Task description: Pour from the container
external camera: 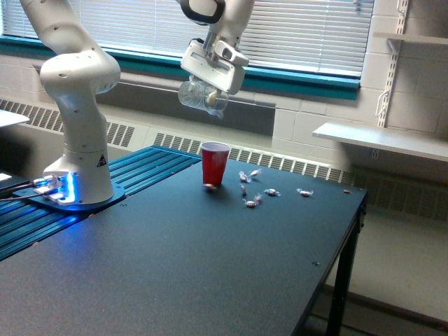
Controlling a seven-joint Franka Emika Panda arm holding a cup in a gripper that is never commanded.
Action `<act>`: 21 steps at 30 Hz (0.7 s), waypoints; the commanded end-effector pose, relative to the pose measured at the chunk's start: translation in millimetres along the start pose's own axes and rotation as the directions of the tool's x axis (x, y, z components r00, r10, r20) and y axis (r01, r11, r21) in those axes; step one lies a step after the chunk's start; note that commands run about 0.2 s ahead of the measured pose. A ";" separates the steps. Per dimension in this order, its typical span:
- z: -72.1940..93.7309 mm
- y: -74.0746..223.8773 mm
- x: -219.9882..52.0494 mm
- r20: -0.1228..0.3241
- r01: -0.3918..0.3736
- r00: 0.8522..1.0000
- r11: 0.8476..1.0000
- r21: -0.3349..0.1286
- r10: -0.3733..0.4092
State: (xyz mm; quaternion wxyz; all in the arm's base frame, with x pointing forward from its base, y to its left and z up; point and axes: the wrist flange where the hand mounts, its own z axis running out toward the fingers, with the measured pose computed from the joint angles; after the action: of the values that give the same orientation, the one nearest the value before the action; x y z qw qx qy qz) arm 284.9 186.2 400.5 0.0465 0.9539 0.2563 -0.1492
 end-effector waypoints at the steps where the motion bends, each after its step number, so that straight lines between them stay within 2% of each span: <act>1: 0.3 -1.3 -1.4 -0.004 0.036 0.999 0.999 -0.006 -0.036; 5: -1.4 -2.0 -2.0 -0.014 0.027 1.000 1.000 -0.003 -0.027; 13: -3.4 -3.3 -1.5 -0.031 0.039 0.999 0.999 -0.029 -0.040; 21: 2.4 -0.7 -4.9 -0.023 0.024 0.999 0.999 -0.023 -0.025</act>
State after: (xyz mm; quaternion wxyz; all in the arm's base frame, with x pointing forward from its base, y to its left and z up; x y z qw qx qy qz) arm 282.0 186.0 401.2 0.0502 0.9522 0.2680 -0.1375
